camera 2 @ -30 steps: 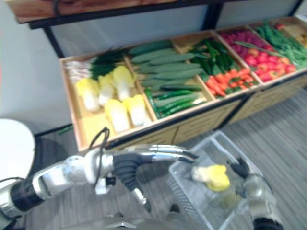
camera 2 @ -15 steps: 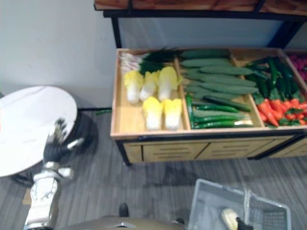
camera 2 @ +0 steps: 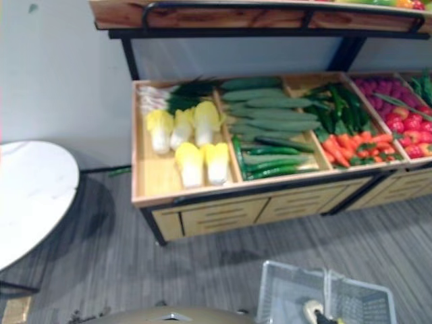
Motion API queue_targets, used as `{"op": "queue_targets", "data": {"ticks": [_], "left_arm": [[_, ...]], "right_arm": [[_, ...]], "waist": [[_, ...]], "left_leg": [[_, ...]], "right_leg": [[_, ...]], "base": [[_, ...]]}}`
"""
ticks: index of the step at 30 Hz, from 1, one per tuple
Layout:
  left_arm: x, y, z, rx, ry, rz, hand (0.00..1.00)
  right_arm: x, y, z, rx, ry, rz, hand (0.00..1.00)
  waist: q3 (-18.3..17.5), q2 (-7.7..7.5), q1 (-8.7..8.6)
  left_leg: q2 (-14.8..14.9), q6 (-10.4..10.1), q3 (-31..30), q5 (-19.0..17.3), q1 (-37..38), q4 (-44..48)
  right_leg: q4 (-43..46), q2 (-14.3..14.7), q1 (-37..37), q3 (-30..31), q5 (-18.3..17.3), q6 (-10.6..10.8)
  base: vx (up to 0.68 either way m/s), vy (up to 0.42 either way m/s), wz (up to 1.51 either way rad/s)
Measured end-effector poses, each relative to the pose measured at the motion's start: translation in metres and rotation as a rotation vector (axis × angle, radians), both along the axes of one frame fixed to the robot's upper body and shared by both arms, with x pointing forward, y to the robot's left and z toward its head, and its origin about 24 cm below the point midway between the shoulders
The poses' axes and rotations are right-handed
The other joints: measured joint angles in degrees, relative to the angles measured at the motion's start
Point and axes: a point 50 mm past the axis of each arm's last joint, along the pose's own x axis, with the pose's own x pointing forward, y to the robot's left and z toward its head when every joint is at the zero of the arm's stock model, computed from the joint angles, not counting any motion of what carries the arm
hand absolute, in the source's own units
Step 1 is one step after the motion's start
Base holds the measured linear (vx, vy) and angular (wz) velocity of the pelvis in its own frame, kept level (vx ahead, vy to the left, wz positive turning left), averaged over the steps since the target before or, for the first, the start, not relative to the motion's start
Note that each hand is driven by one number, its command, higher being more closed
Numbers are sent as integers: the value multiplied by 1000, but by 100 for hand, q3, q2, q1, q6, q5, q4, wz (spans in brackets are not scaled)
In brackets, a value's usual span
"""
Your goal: Pick vegetable in the basket
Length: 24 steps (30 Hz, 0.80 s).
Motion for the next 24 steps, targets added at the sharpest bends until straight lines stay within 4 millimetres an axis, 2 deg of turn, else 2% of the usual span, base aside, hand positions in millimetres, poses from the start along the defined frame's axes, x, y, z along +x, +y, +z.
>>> {"op": "queue_targets", "data": {"ticks": [3, 8, 11, 14, 16, 19, 22, 23, 24], "left_arm": [[0, -4, -2, -18, 20, -31, 0], [22, -13, -3, -32, -24, -125, 0], [31, -20, -4, -52, -24, -223, 0], [34, -26, -5, -66, -18, -283, 0], [36, -29, -5, -77, -16, -310, 0], [42, -31, -5, -75, -14, -374, 0], [44, -31, -5, -67, -2, -433, 0], [49, -28, -3, -55, -7, -450, 0], [53, -26, -2, -45, -14, -458, 0]], "right_arm": [[-2, 2, -1, 7, 17, 13, 100], [-3, 6, -3, 9, 32, 40, 100], [-4, 5, -3, 5, 32, 41, 100], [-2, 2, -2, -2, 26, 42, 100], [-2, 3, -2, -1, 27, 41, 100], [-4, 4, -2, 4, 26, 29, 100], [7, 2, 1, -14, -20, 44, 100], [11, 3, 2, -18, -37, 54, 100], [13, 4, 2, -18, -50, 47, 100]], "waist": [[-7, 8, -19], [23, 39, -127], [70, 97, -156], [160, 169, -165], [308, 146, -166], [497, 99, -218], [538, 73, -309], [571, 44, -335], [577, 47, -328]], "left_leg": [[8, -28, 169, -48, 130, 7], [59, -41, 267, -73, 290, 35], [133, -140, 335, -155, 501, 34], [201, -181, 536, -259, 683, 36], [234, -215, 678, -323, 867, 41], [357, -238, 922, -722, 869, 692], [389, -247, 1446, -1088, 667, 1209], [332, -224, 1676, -1108, 649, 1219], [296, -192, 1910, -1088, 653, 1145]], "right_leg": [[-1, 23, 11, 176, 63, 57], [-30, 97, 31, 375, 69, 65], [-26, 174, 116, 526, 68, 64], [69, 251, 98, 731, 45, 36], [355, 283, 50, 866, -81, -2], [892, 282, -141, 1161, -207, 8], [887, 261, -545, 1745, -143, 108], [818, 273, -680, 1886, -138, 87], [692, 207, -788, 1823, -193, -78]], "base": [[94, -8, -30], [102, -34, -26], [50, -42, -33], [-7, -30, -41], [-46, -12, -40], [-37, 6, -50], [-100, 41, -92], [-165, 76, -116], [-163, 96, -123]]}}
